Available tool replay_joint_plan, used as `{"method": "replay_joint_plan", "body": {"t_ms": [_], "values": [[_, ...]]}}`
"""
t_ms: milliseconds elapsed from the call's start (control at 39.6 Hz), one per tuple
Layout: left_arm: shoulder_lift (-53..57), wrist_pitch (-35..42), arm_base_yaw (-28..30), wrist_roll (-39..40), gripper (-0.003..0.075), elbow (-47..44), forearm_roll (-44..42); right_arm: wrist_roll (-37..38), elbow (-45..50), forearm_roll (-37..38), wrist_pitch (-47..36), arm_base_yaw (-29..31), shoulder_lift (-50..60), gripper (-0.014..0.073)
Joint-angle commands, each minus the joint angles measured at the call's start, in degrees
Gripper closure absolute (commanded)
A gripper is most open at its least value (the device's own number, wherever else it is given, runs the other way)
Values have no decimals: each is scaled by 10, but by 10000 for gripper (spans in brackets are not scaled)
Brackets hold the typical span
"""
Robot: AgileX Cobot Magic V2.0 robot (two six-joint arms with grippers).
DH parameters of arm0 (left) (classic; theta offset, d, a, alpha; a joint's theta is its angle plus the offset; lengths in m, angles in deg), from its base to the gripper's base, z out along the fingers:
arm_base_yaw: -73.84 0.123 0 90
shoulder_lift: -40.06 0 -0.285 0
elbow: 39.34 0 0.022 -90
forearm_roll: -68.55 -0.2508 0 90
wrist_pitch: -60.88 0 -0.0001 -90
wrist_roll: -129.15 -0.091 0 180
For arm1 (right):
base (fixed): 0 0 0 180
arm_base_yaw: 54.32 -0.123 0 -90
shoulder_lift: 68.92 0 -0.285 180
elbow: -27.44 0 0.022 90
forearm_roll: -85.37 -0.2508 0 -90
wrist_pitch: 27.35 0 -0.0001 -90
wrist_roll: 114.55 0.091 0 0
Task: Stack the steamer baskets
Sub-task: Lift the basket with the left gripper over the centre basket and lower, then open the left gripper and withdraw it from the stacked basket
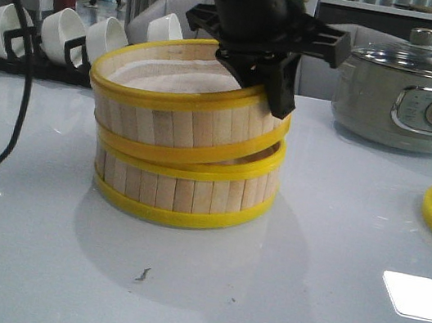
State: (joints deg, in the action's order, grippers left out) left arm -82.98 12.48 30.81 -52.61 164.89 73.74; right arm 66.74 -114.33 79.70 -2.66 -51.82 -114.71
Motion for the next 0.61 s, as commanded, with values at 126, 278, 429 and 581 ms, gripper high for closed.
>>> {"method": "replay_joint_plan", "body": {"t_ms": [126, 278, 429, 581], "values": [[18, 45, -2, -2, 633, 22, 28, -1, -22, -3, -40, 0, -2, 253], [16, 56, -3, -2, 633, 22, 32, -1, -22, -3, -27, 0, -2, 253], [16, 56, -3, -2, 633, 22, 33, -1, -22, -3, -17, 0, -2, 253], [16, 54, -3, -2, 630, 22, 32, -1, -22, -3, -17, 0, -2, 253]]}}
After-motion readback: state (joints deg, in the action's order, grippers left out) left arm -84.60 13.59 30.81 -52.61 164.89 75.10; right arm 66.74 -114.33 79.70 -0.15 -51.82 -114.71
